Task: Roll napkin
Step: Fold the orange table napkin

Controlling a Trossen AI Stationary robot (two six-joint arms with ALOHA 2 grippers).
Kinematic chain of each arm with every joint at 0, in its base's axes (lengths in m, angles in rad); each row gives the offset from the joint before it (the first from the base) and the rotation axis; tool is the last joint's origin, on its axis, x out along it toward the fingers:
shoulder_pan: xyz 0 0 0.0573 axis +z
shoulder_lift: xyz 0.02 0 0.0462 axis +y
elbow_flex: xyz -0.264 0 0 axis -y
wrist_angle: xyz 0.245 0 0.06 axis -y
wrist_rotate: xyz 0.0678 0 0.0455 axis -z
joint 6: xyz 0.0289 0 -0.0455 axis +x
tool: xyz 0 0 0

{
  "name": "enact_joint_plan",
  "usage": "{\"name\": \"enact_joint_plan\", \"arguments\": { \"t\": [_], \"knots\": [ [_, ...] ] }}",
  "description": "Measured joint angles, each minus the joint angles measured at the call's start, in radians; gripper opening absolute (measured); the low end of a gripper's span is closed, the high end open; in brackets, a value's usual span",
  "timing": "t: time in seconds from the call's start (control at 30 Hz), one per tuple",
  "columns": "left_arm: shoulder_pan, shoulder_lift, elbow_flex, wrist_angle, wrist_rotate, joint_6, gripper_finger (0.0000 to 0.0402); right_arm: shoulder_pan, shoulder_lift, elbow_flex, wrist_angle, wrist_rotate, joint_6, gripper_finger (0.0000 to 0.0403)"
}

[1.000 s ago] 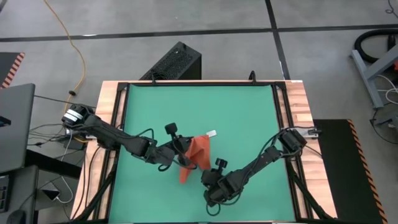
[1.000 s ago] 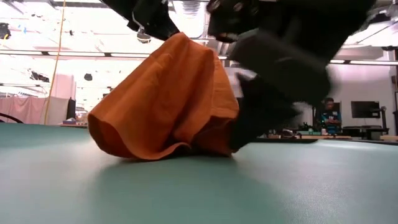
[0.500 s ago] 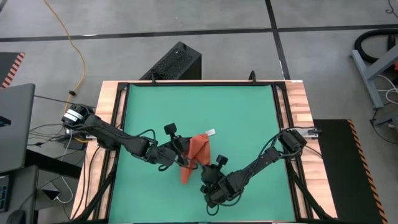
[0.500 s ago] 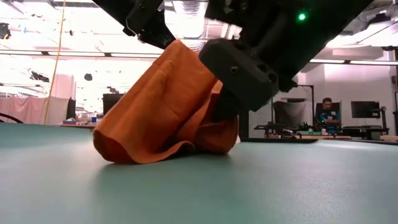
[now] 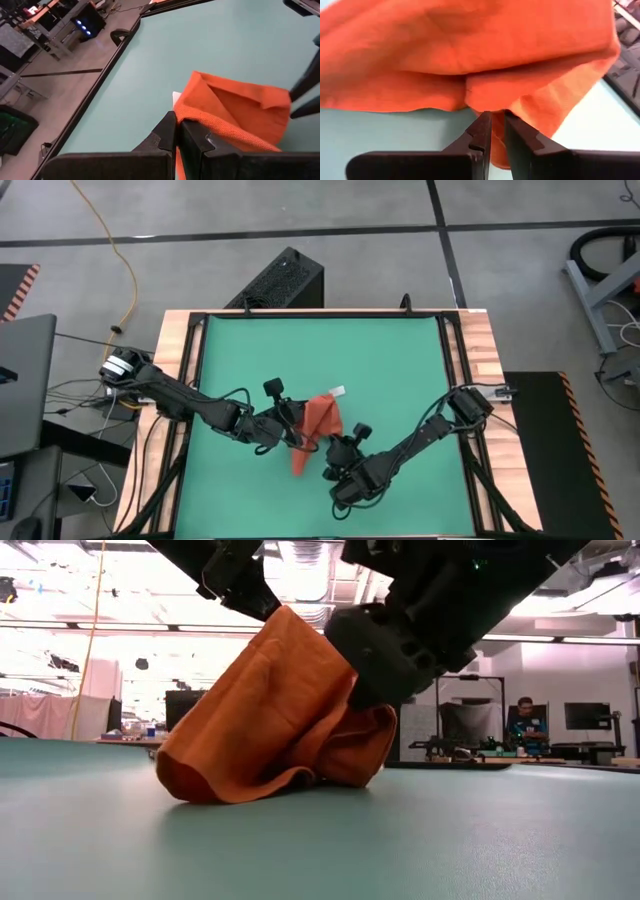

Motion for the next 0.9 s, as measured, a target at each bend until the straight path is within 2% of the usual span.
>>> {"name": "enact_joint_plan", "arguments": {
  "t": [0.23,0.47,0.6,0.77,0.9],
  "knots": [
    [0.0,0.0,0.0,-0.001,-0.002,0.002,0.0,-0.02,0.0,0.001,-0.113,0.061,0.017,0.0074],
    [0.0,0.0,0.0,-0.019,-0.002,0.002,0.0,-0.03,0.0,0.001,-0.344,0.07,0.24,0.0074],
    [0.014,0.0,0.0,-0.034,0.008,-0.014,0.0,0.001,-0.001,0.001,-0.445,0.074,0.36,0.0074],
    [0.039,0.0,0.0,-0.049,0.047,-0.034,0.0,0.062,-0.001,0.001,-0.471,0.074,0.446,0.0074],
    [0.047,0.0,0.0,-0.055,0.05,-0.041,0.0,0.102,-0.003,-0.025,-0.44,0.074,0.58,0.0074]
  ]
}}
